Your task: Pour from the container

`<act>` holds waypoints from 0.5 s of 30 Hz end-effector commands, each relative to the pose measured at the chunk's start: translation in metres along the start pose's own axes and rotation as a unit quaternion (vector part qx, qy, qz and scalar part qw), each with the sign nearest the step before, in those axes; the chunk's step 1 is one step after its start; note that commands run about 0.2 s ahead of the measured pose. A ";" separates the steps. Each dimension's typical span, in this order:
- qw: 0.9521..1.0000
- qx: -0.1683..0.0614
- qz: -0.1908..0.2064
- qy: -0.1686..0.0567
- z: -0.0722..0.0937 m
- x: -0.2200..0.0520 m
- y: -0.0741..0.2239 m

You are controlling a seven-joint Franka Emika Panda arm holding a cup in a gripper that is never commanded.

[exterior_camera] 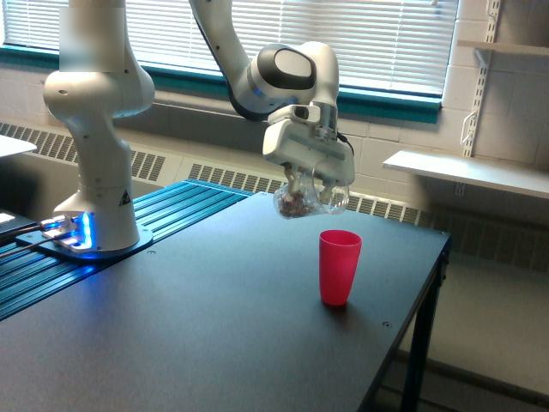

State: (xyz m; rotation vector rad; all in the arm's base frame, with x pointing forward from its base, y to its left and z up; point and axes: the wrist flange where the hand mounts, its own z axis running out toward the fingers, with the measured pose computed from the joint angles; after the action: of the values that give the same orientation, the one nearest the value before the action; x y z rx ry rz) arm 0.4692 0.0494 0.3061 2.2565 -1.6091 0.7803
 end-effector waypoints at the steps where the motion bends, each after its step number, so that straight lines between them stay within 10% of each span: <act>1: 0.998 0.024 -0.055 -0.006 -0.009 -0.011 -0.001; 15: 0.987 0.036 -0.155 0.019 -0.009 -0.009 0.021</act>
State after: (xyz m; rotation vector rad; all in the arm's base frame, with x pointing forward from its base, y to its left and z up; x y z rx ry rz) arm 0.4509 0.0600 0.3020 2.4091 -1.3536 0.7912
